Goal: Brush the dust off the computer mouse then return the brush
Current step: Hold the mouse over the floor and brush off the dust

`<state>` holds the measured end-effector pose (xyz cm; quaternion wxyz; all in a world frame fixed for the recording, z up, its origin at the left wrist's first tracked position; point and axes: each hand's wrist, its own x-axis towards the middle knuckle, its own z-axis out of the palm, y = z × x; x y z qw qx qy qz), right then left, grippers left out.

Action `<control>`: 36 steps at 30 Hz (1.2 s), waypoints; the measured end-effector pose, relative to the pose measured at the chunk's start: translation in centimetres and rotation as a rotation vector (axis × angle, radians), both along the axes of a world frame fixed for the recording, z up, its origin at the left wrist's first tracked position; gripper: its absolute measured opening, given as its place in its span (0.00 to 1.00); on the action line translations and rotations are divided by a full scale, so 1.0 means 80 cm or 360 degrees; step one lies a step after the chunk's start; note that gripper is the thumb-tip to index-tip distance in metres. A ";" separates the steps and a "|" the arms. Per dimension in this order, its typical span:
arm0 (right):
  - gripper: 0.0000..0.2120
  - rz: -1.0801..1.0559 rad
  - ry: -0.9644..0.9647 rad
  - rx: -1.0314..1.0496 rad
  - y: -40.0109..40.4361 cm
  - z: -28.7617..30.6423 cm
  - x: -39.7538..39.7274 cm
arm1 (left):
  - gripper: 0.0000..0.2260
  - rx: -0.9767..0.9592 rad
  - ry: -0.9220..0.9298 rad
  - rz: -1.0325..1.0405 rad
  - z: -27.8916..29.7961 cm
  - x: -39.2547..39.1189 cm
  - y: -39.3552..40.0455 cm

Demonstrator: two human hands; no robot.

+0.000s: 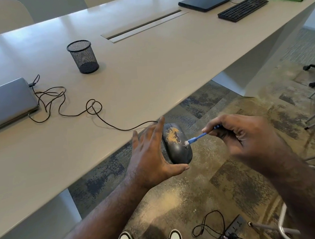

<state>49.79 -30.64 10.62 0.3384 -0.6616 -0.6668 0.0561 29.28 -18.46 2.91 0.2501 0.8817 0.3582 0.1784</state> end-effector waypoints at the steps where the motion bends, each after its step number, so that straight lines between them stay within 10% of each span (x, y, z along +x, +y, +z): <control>1: 0.09 -0.0012 -0.0003 0.0042 0.000 0.001 -0.001 | 0.60 -0.0001 -0.0002 0.0000 0.000 0.001 0.000; 36: 0.11 0.0113 -0.0049 0.0083 0.020 -0.001 -0.026 | 0.61 -0.0001 0.0066 -0.0007 0.003 0.011 -0.006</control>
